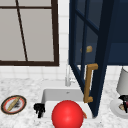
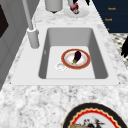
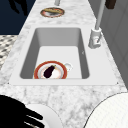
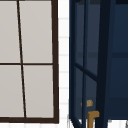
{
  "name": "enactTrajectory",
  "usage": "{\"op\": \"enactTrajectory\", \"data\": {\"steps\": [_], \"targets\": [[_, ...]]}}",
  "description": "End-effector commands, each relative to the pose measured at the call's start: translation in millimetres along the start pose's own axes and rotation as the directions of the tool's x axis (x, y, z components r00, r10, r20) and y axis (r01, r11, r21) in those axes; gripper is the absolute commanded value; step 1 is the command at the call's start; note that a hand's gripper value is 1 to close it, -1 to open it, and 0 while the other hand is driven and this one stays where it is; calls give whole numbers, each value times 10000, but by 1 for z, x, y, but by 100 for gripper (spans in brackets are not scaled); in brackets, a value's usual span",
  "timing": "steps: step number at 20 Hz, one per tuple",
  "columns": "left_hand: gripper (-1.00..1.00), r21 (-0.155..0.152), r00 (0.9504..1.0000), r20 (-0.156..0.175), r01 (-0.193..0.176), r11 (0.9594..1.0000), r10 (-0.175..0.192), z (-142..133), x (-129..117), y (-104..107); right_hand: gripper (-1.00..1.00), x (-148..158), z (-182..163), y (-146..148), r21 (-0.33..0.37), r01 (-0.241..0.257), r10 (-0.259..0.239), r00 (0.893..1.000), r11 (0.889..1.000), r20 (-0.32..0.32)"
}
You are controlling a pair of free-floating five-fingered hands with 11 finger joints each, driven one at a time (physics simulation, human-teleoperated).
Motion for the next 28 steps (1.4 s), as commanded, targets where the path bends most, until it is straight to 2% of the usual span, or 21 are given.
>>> {"op": "enactTrajectory", "data": {"steps": [1,4,9,13,14,16,17,18,21,24,28], "targets": [[0,0,10000,0,0,10000,0,0,0,0,-100,1,-8,13,224,-119,116,9999,9997,126],[0,0,10000,0,0,10000,0,0,0,0,-100,-2,-31,32,166,-197,190,9989,9997,427],[0,0,10000,0,0,10000,0,0,0,0,-100,1,-69,54,148,-153,145,9983,9998,556],[0,0,10000,0,0,10000,0,0,0,0,-100,2,-93,62,-555,-561,640,9861,9969,1530],[0,0,10000,0,0,10000,0,0,0,0,-100,3,-98,59,-387,-647,705,9819,9972,1760],[0,0,10000,0,0,10000,0,0,0,0,-100,3,-98,57,-235,-560,595,9802,9982,1887],[0,0,10000,0,0,10000,0,0,0,0,100,5,-95,57,-216,-463,496,9796,9987,1945],[0,0,10000,0,0,10000,0,0,0,0,100,6,-91,55,-409,-562,632,9782,9976,1976],[0,0,10000,0,0,10000,0,0,0,0,100,-2,-86,44,-1128,-193,416,9791,9934,1993],[0,0,10000,0,0,10000,0,0,0,0,100,1,-91,42,-1963,90,337,9764,9805,2133],[0,0,10000,0,0,10000,0,0,0,0,100,6,-97,35,-2698,412,119,9813,9620,1922]]}}
